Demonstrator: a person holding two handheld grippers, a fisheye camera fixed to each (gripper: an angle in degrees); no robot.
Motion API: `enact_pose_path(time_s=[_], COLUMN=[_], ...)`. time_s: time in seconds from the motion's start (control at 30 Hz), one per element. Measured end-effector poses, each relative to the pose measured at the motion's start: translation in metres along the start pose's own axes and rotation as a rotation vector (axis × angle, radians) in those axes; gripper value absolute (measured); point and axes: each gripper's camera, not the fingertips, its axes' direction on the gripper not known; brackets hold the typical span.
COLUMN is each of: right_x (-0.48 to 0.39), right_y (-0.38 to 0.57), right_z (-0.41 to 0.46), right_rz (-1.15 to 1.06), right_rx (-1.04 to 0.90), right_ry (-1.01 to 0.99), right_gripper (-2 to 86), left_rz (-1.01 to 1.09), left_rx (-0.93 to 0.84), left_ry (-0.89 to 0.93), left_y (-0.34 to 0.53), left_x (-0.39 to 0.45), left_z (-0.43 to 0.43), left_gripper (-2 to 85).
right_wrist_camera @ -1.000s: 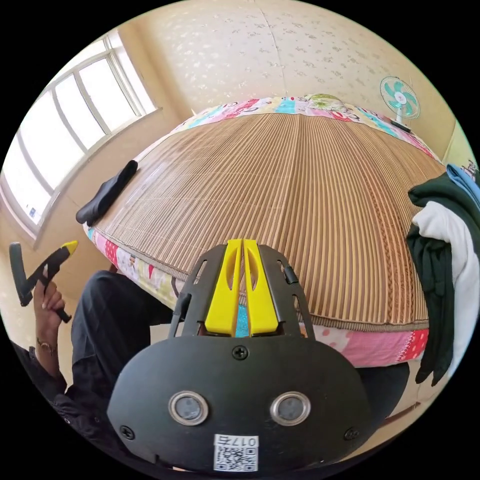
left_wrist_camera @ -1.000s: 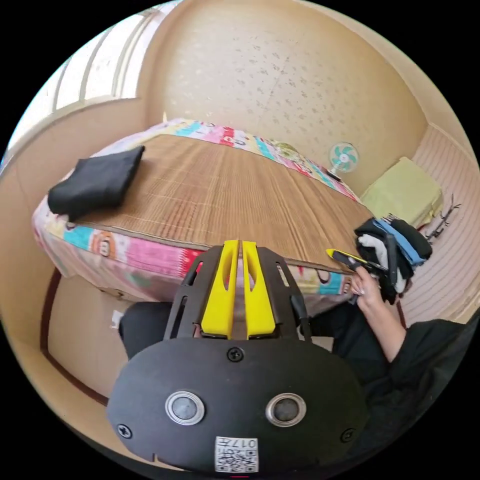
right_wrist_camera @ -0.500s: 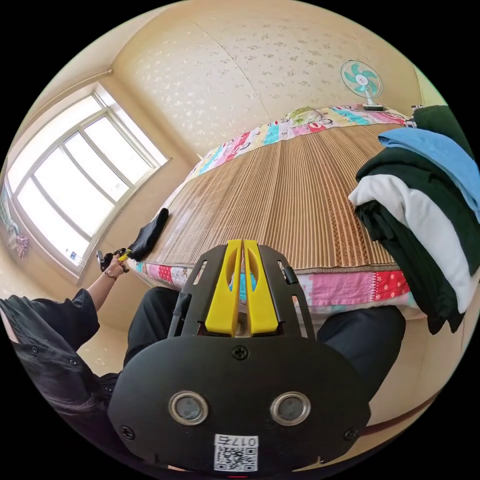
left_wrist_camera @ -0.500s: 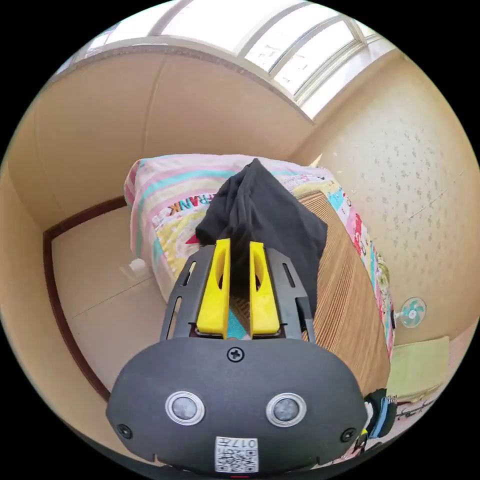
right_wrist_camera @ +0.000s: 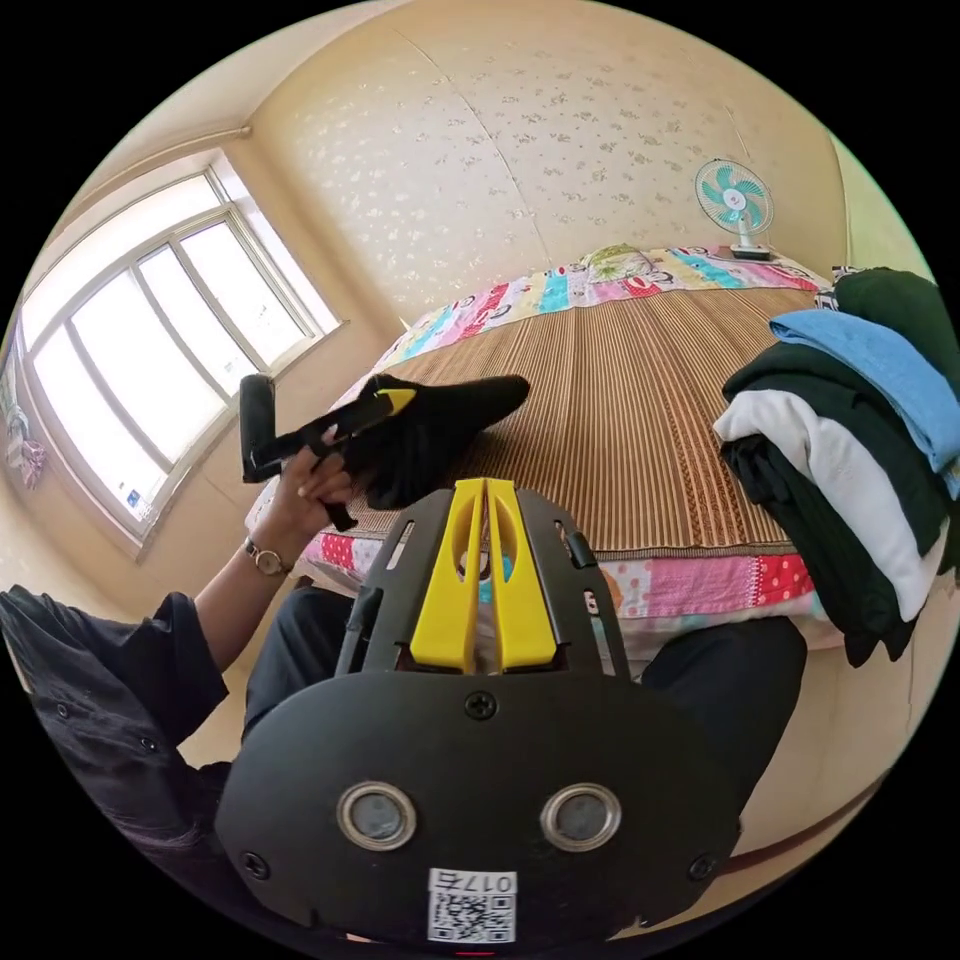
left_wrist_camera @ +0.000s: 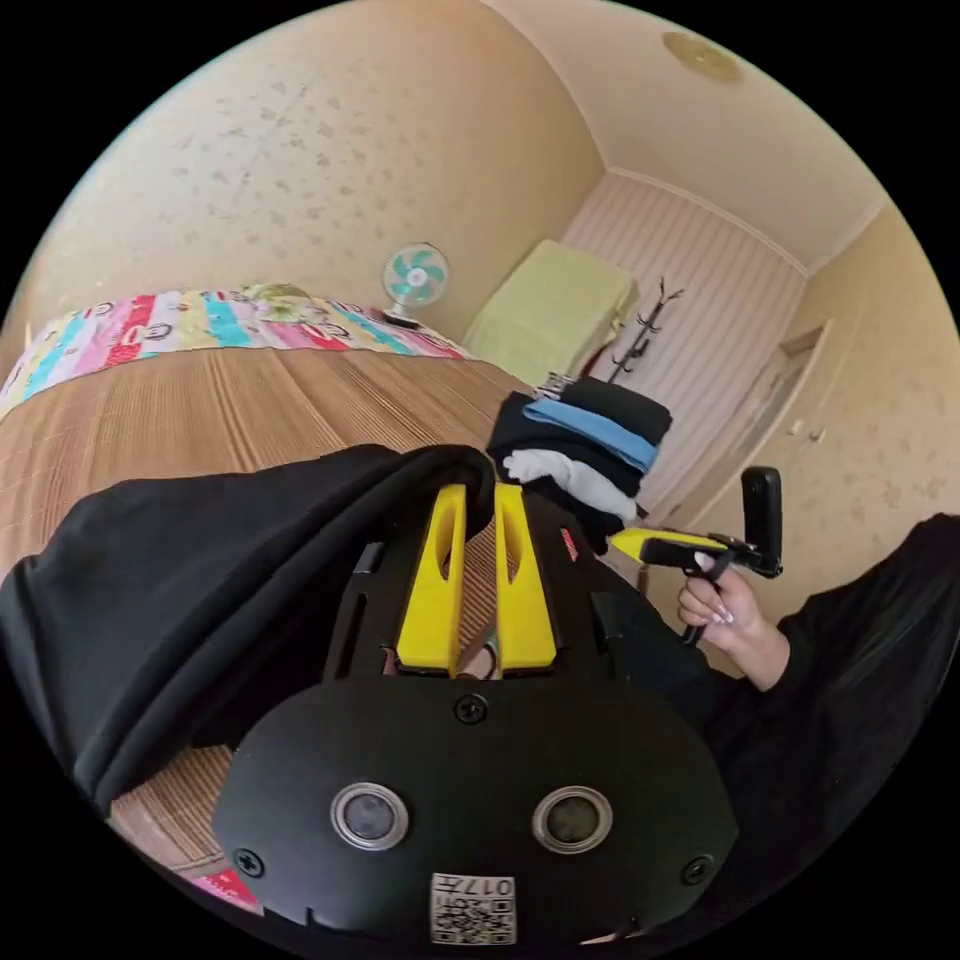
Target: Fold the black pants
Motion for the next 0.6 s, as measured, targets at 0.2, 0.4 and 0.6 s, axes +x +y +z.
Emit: enact_pose_path(time_s=[0.2,0.4,0.6], right_x=[-0.032,-0.106,-0.207], right_y=[-0.008,-0.075,-0.136], right_z=[-0.002,0.093,0.26], right_rz=[-0.107,-0.263,-0.331], right_rx=[-0.001,-0.224,-0.387], right_ry=[0.082,-0.127,-0.039], right_gripper=[1.1,8.6,17.1], left_rz=[0.037,-0.139,-0.283], left_rx=[-0.071,-0.056,0.066], left_ry=[0.055,-0.123,-0.164], left_y=[0.084,0.14,0.155], left_x=[0.082,0.102,0.077], left_z=[0.022,-0.016,-0.059], left_gripper=[5.7,5.1,0.4])
